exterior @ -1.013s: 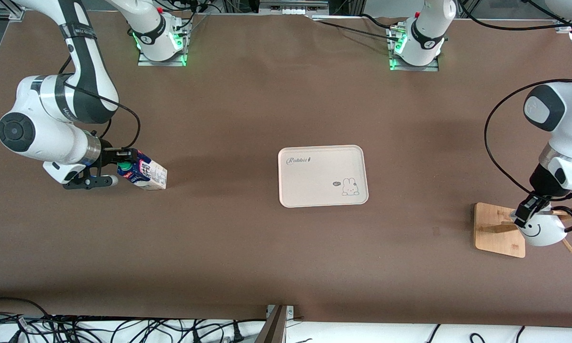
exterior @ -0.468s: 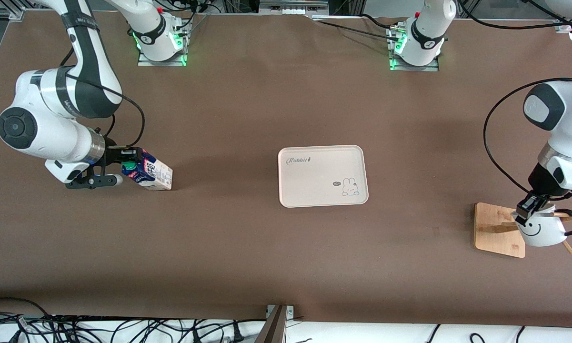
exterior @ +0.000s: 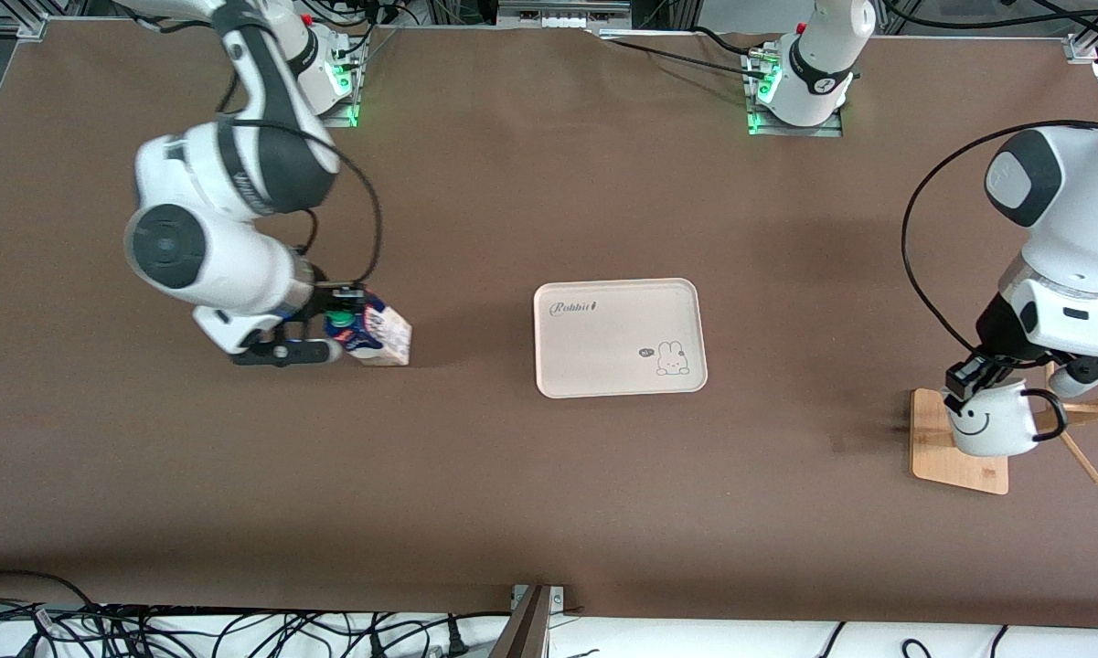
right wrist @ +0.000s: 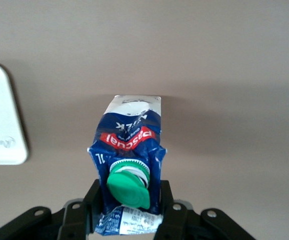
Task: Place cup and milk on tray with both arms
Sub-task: 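Lift the carton with the right gripper while the left gripper lifts the mug, then lower the carton onto the tray with the right gripper while the left gripper carries mug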
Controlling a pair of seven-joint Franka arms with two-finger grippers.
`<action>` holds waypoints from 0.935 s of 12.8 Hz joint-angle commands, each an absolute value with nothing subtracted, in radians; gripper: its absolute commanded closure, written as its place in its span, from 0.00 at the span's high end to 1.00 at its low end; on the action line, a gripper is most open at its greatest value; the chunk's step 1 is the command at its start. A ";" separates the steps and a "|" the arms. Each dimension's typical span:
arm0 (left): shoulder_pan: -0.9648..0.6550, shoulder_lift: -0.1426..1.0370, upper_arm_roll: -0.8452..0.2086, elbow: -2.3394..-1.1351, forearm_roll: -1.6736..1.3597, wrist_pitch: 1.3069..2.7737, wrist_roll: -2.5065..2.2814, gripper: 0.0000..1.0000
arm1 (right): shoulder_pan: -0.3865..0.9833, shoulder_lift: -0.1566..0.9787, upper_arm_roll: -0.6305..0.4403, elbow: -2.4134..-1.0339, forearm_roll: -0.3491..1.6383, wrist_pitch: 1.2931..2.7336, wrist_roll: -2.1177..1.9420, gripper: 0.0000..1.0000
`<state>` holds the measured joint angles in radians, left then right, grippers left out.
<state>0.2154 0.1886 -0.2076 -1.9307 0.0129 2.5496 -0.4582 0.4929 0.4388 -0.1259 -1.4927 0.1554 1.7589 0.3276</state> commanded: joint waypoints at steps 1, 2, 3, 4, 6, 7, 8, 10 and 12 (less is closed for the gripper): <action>0.213 0.176 -0.265 -1.918 0.043 2.487 -0.431 0.00 | 0.602 0.573 -0.135 -1.300 0.193 1.710 0.504 0.50; 0.213 0.176 -0.297 -1.914 0.122 2.470 -0.431 0.00 | 0.636 0.609 -0.135 -1.245 0.212 1.703 0.556 0.50; 0.215 0.176 -0.328 -1.914 0.193 2.453 -0.437 0.00 | 0.670 0.644 -0.135 -1.185 0.212 1.692 0.602 0.50; 0.215 0.175 -0.357 -1.914 0.221 2.418 -0.437 0.00 | 0.698 0.675 -0.135 -1.128 0.213 1.669 0.642 0.50; 0.215 0.172 -0.425 -1.895 0.221 2.297 -0.442 0.00 | 0.745 0.701 -0.129 -1.077 0.216 1.655 0.695 0.50; 0.215 0.172 -0.457 -1.875 0.221 2.210 -0.445 0.00 | 0.759 0.703 -0.121 -1.077 0.216 1.664 0.706 0.50; 0.215 0.175 -0.497 -1.849 0.221 2.122 -0.460 0.00 | 0.775 0.706 -0.118 -1.077 0.216 1.669 0.707 0.50; 0.213 0.178 -0.554 -1.835 0.215 1.976 -0.501 0.00 | 0.802 0.718 -0.120 -1.077 0.215 1.696 0.709 0.50; 0.210 0.183 -0.583 -1.830 0.207 1.875 -0.537 0.00 | 0.818 0.733 -0.120 -1.077 0.210 1.727 0.707 0.50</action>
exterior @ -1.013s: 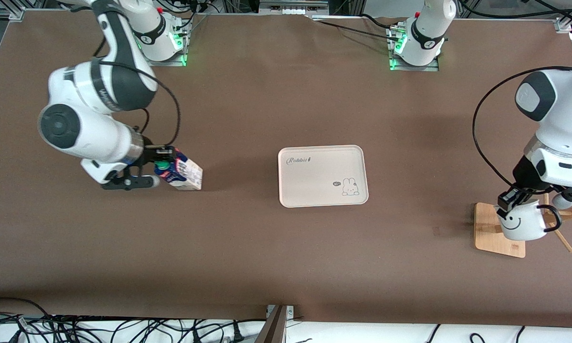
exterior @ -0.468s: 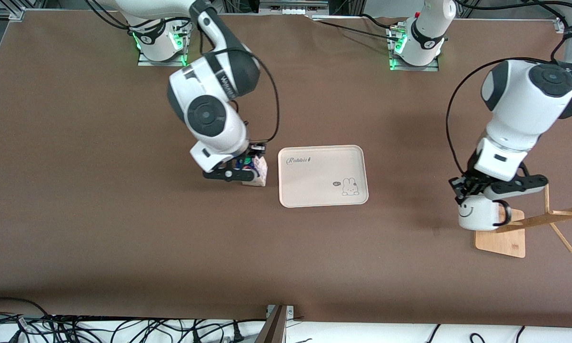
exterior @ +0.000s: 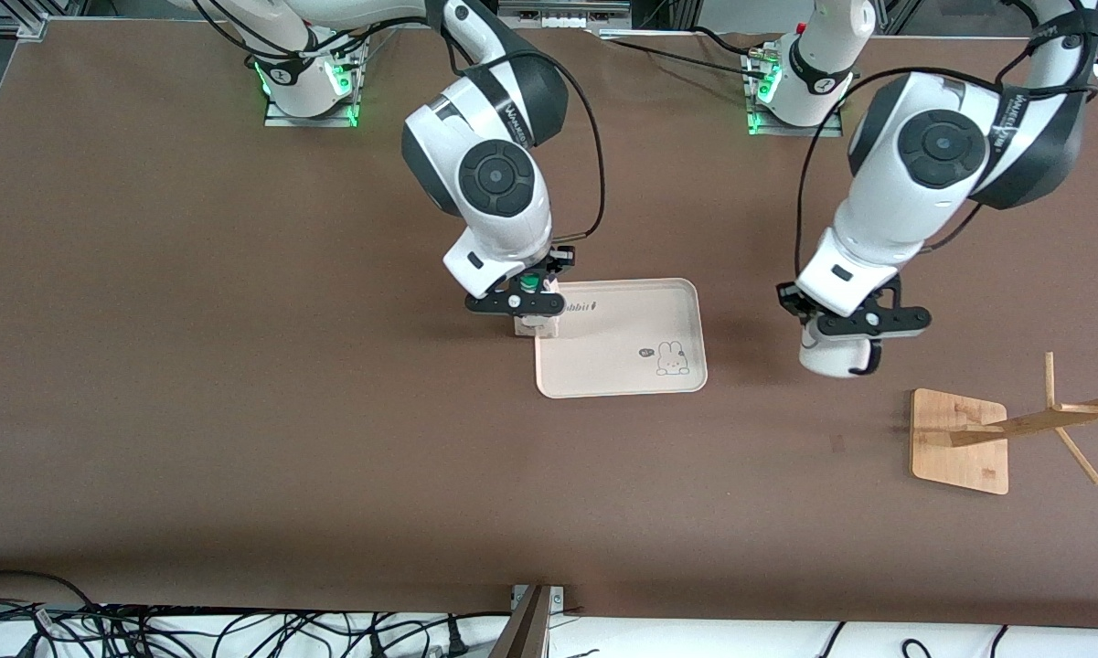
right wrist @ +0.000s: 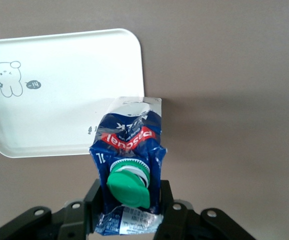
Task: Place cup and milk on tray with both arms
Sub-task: 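Lower the carton onto the tray with the right gripper while the left gripper carries mug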
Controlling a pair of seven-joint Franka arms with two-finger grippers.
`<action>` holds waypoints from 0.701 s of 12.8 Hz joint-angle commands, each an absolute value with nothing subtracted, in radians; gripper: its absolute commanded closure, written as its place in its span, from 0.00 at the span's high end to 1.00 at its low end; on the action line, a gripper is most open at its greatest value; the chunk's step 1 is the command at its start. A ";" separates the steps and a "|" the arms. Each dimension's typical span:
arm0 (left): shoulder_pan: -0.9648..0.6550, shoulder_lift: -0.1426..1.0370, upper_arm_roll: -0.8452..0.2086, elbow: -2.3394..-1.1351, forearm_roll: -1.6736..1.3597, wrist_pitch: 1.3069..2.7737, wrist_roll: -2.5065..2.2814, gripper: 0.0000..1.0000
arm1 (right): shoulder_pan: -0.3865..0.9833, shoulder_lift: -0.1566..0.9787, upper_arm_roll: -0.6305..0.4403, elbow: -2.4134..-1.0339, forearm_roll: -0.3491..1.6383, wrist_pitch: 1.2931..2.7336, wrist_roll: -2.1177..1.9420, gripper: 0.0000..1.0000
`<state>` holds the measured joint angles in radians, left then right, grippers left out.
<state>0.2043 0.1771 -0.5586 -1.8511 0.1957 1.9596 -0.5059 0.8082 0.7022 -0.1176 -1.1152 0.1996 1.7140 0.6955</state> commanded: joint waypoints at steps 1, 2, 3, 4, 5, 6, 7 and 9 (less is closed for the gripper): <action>0.207 0.192 -0.589 -1.821 0.203 1.829 -0.557 0.00 | 0.824 0.739 -0.120 -1.077 0.210 1.741 0.704 0.50; 0.210 0.201 -0.589 -1.806 0.165 1.795 -0.560 0.00 | 0.833 0.747 -0.120 -1.077 0.207 1.758 0.704 0.50; 0.213 0.219 -0.588 -1.780 0.111 1.751 -0.555 0.00 | 0.839 0.755 -0.120 -1.077 0.207 1.769 0.703 0.50; 0.212 0.245 -0.588 -1.732 0.086 1.694 -0.551 0.00 | 0.841 0.765 -0.120 -1.077 0.203 1.782 0.703 0.50; 0.204 0.296 -0.588 -1.665 0.087 1.621 -0.551 0.00 | 0.854 0.776 -0.120 -1.077 0.193 1.793 0.703 0.50; 0.196 0.346 -0.588 -1.587 0.086 1.552 -0.549 0.00 | 0.857 0.781 -0.120 -1.077 0.183 1.801 0.703 0.50; 0.192 0.394 -0.588 -1.513 0.084 1.489 -0.549 0.00 | 0.859 0.787 -0.120 -1.078 0.176 1.804 0.703 0.50; 0.166 0.478 -0.589 -1.398 0.084 1.372 -0.551 0.00 | 0.859 0.790 -0.120 -1.078 0.175 1.805 0.701 0.51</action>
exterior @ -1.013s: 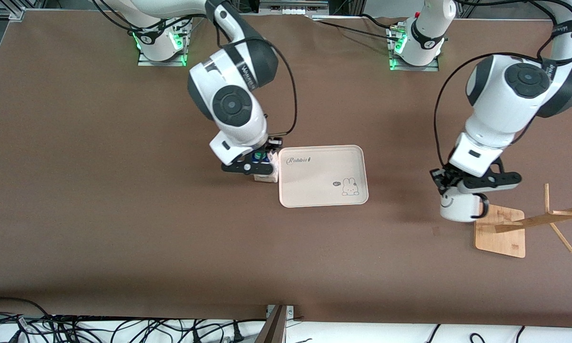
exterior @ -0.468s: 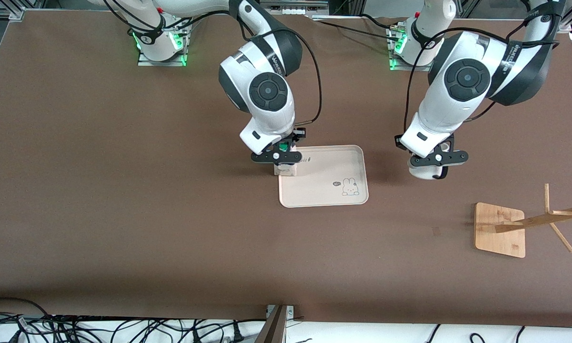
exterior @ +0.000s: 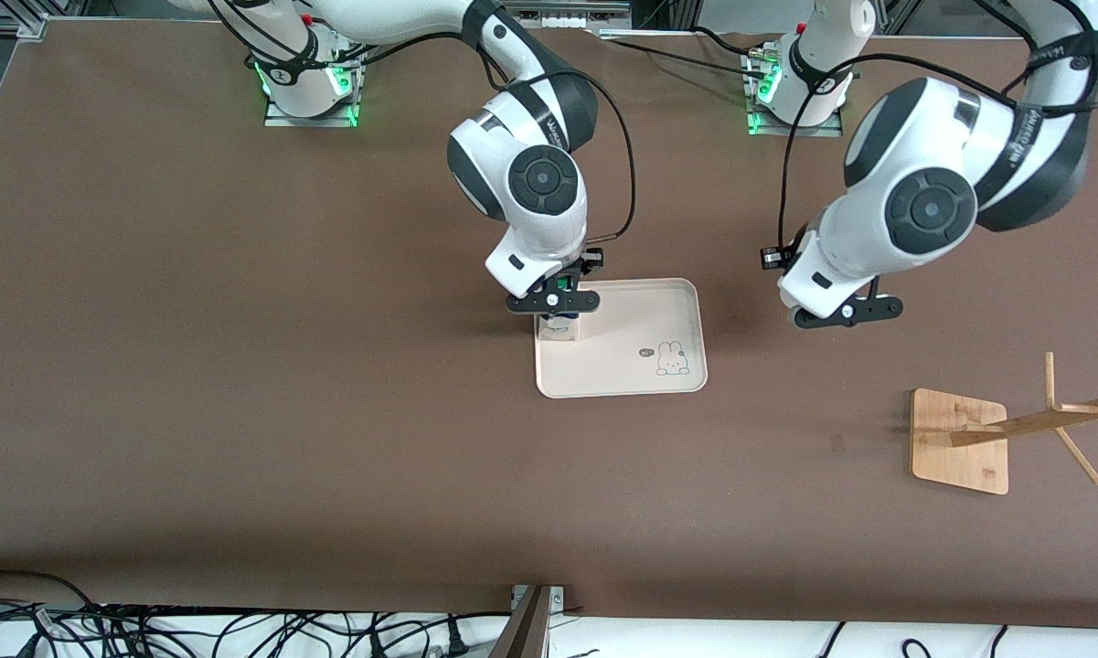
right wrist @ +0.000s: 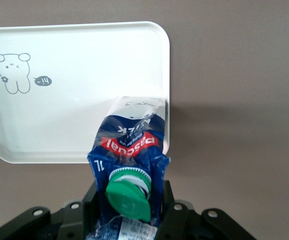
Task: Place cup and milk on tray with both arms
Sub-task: 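Lower the carton onto the tray with the right gripper while the left gripper carries mug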
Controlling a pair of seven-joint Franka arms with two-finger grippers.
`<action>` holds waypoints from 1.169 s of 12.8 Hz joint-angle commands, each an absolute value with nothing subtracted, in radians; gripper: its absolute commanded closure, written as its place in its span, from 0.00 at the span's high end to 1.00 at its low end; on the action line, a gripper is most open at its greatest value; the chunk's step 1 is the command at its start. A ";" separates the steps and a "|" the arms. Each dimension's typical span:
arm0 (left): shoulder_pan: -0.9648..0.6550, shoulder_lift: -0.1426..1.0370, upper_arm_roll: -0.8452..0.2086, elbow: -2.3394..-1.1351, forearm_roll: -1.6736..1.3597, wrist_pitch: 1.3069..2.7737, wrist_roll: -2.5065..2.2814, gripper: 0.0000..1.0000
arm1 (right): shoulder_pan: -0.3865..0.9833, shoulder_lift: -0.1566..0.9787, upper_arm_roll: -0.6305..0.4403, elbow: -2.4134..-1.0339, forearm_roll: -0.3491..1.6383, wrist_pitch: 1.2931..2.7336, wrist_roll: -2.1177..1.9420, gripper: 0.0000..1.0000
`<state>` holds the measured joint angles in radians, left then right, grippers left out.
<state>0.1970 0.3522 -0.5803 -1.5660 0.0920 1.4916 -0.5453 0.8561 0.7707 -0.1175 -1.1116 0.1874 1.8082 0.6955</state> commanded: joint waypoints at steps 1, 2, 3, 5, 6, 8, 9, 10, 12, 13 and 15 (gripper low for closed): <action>0.138 0.509 -0.589 -1.373 0.084 1.333 -0.551 0.00 | 0.859 0.790 -0.120 -1.078 0.173 1.805 0.700 0.54; 0.114 0.537 -0.588 -1.370 0.083 1.327 -0.549 0.00 | 0.859 0.790 -0.120 -1.078 0.173 1.805 0.699 0.73; 0.095 0.561 -0.588 -1.370 0.080 1.327 -0.549 0.00 | 0.859 0.788 -0.123 -1.080 0.172 1.804 0.699 1.00; 0.069 0.618 -0.589 -1.358 0.058 1.336 -0.528 0.00 | 0.856 0.775 -0.132 -1.077 0.175 1.789 0.706 1.00; 0.072 0.656 -0.588 -1.326 0.016 1.335 -0.500 0.00 | 0.853 0.761 -0.136 -1.077 0.176 1.778 0.710 1.00; 0.080 0.707 -0.584 -1.293 -0.043 1.336 -0.477 0.00 | 0.836 0.720 -0.143 -1.077 0.181 1.760 0.709 1.00; 0.071 0.719 -0.584 -1.293 -0.046 1.338 -0.480 0.00 | 0.816 0.697 -0.143 -1.077 0.181 1.749 0.709 1.00; 0.061 0.735 -0.584 -1.290 -0.048 1.354 -0.485 0.00 | 0.790 0.674 -0.143 -1.077 0.179 1.724 0.703 1.00; 0.029 0.788 -0.580 -1.289 -0.077 1.463 -0.500 0.00 | 0.717 0.620 -0.146 -1.078 0.173 1.677 0.687 1.00; 0.002 0.829 -0.565 -1.287 -0.075 1.533 -0.520 0.00 | 0.660 0.591 -0.152 -1.078 0.175 1.646 0.654 1.00; -0.049 0.851 -0.549 -1.270 -0.077 1.583 -0.573 0.00 | 0.580 0.551 -0.190 -1.081 0.179 1.634 0.569 1.00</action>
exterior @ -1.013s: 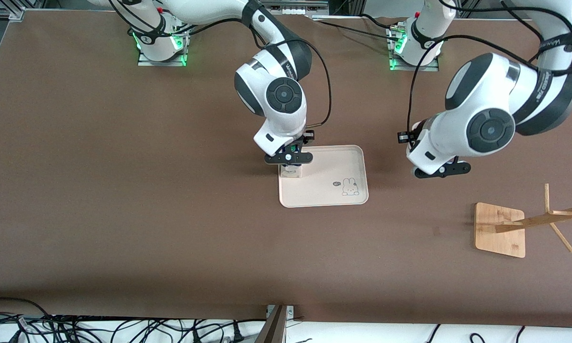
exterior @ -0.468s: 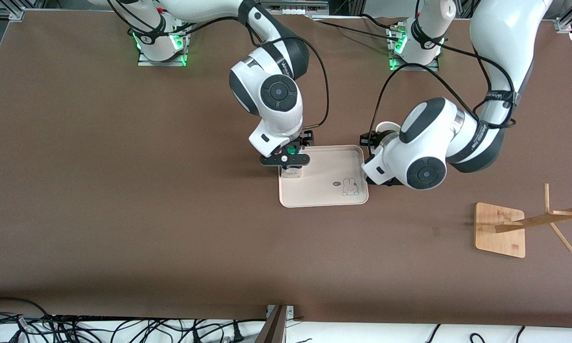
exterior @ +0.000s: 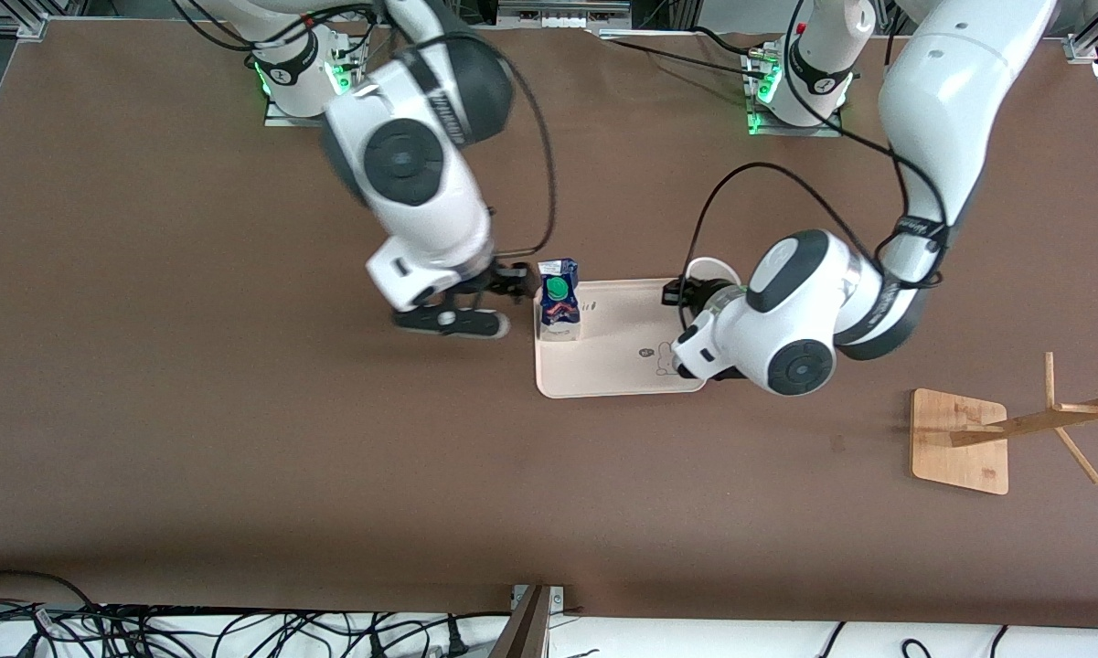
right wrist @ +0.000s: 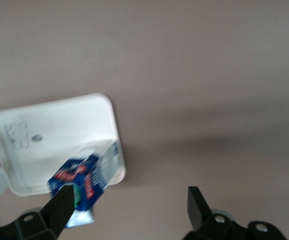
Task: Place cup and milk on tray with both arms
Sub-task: 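Lower the carton onto the tray with the right gripper while the left gripper carries mug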
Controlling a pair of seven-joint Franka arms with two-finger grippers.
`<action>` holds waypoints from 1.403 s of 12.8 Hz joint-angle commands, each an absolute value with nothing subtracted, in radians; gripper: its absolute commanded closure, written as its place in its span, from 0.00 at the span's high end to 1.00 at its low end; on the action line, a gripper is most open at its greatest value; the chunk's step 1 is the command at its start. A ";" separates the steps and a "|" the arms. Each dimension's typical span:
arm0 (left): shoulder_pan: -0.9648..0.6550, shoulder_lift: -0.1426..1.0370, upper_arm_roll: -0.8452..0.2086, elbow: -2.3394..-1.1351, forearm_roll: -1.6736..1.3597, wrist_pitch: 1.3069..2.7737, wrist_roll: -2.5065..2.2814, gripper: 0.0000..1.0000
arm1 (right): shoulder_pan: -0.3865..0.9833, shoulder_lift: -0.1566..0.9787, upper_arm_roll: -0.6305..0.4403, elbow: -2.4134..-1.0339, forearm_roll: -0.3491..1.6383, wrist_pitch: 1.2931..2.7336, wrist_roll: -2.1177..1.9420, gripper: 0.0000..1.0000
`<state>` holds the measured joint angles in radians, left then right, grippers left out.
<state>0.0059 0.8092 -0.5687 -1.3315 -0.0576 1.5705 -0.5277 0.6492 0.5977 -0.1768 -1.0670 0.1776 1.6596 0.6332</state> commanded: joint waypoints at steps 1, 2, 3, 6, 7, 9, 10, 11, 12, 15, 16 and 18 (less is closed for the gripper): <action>-0.055 0.857 -0.539 -1.269 -0.080 1.583 -0.578 0.00 | 0.551 0.526 -0.205 -1.092 0.181 1.620 0.531 1.00; -0.066 0.873 -0.538 -1.267 -0.078 1.585 -0.583 0.00 | 0.531 0.508 -0.228 -1.097 0.184 1.586 0.482 1.00; -0.080 0.880 -0.537 -1.266 -0.075 1.586 -0.586 0.00 | 0.514 0.491 -0.251 -1.101 0.187 1.563 0.430 1.00; -0.097 0.891 -0.529 -1.278 -0.064 1.586 -0.584 0.00 | 0.508 0.361 -0.343 -1.263 0.187 1.574 0.280 1.00; -0.115 0.896 -0.508 -1.278 -0.054 1.586 -0.583 0.00 | 0.508 0.319 -0.366 -1.325 0.187 1.594 0.226 1.00; -0.132 0.897 -0.486 -1.278 -0.048 1.588 -0.571 0.00 | 0.508 0.266 -0.387 -1.412 0.180 1.620 0.193 1.00; -0.132 0.903 -0.485 -1.278 -0.043 1.589 -0.566 0.00 | 0.508 0.246 -0.387 -1.448 0.175 1.638 0.193 1.00; -0.132 0.914 -0.483 -1.278 -0.043 1.607 -0.566 0.00 | 0.508 0.226 -0.388 -1.478 0.172 1.655 0.184 1.00; -0.130 0.914 -0.483 -1.278 -0.040 1.643 -0.566 0.00 | 0.508 0.216 -0.390 -1.497 0.170 1.669 0.169 1.00; -0.121 0.916 -0.483 -1.279 -0.017 1.664 -0.566 0.09 | 0.508 0.216 -0.414 -1.497 0.167 1.663 0.115 1.00; -0.121 0.916 -0.483 -1.279 -0.017 1.664 -0.566 0.36 | 0.508 0.215 -0.416 -1.497 0.149 1.660 0.114 1.00; -0.118 0.916 -0.483 -1.279 -0.017 1.664 -0.565 0.99 | 0.509 0.192 -0.416 -1.505 0.137 1.640 0.110 1.00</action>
